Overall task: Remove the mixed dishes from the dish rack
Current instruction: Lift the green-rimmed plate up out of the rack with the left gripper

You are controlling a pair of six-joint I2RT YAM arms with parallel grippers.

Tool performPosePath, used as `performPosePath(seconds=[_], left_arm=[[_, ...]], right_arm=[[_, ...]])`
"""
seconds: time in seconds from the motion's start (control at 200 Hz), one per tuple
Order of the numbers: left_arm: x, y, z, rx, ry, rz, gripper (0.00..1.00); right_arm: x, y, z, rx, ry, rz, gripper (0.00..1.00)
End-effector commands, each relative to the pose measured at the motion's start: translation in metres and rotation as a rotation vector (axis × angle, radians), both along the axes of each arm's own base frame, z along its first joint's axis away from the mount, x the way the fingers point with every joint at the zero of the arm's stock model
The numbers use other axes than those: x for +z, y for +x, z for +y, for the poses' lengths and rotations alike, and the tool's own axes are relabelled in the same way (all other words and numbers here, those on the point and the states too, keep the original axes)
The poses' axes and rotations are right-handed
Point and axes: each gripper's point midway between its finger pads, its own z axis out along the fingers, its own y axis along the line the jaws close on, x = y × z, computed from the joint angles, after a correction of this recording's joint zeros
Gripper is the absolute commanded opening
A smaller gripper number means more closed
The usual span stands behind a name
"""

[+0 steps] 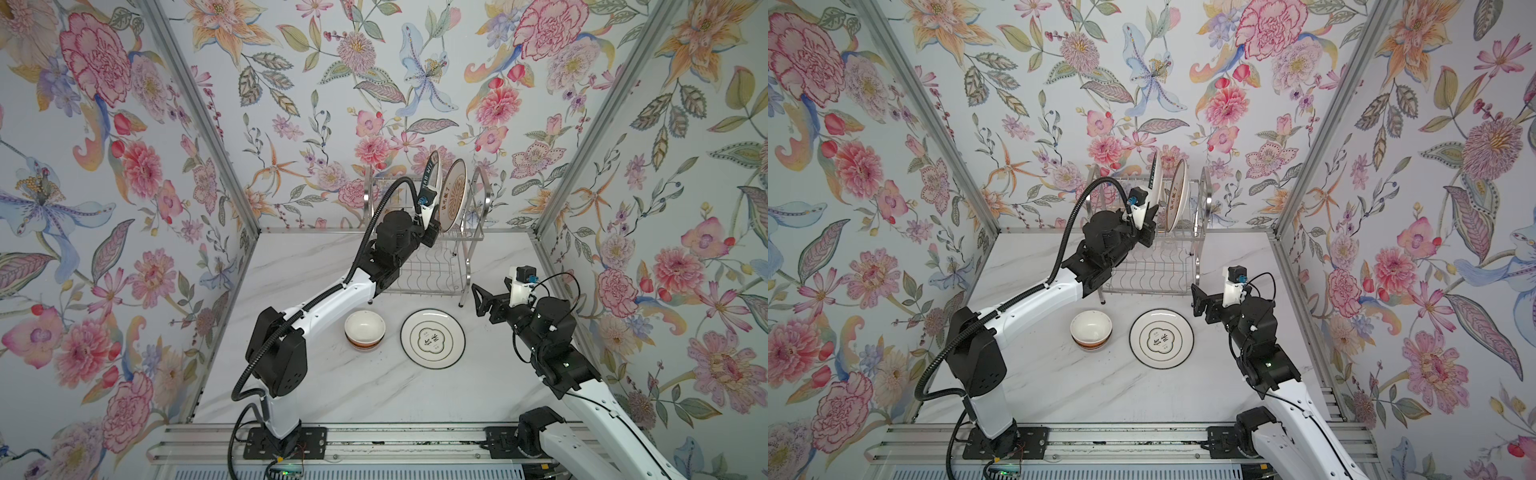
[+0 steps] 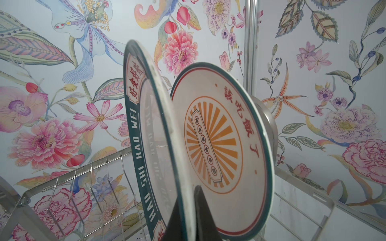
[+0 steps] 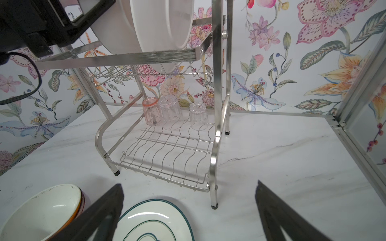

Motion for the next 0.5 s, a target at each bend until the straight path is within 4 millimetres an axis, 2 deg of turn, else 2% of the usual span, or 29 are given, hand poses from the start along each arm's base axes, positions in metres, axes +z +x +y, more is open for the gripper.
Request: performPosePath(seconds=[0.0, 0.135, 0.305, 0.385, 0.41, 0.425, 0.495], left_arm=[[0.078, -0.025, 0.021, -0.018, -0.135, -0.178, 0.00], [0.095, -0.037, 0.025, -0.047, -0.148, -0.224, 0.00], [0.117, -0.063, 0.040, -0.070, -0.149, -0.300, 0.00], [0.121, -0.078, 0.047, -0.093, -0.139, -0.329, 0.00], [0.116, -0.080, 0.045, -0.104, -0.125, -0.329, 0.00], [0.127, -0.091, 0.053, -0.109, -0.136, -0.355, 0.00], [0.125, -0.110, 0.056, -0.160, -0.103, -0.386, 0.00]], right_arm=[[0.001, 0.000, 0.004, 0.018, 0.010, -0.016, 0.99], [0.004, 0.000, 0.005, 0.021, 0.024, -0.024, 0.99], [0.007, -0.001, 0.005, 0.020, 0.036, -0.026, 0.99], [0.008, -0.002, 0.004, 0.018, 0.044, -0.028, 0.99], [0.009, -0.002, 0.004, 0.018, 0.048, -0.028, 0.99], [0.009, -0.002, 0.005, 0.018, 0.051, -0.027, 0.99], [0.010, -0.003, 0.004, 0.016, 0.060, -0.027, 0.99]])
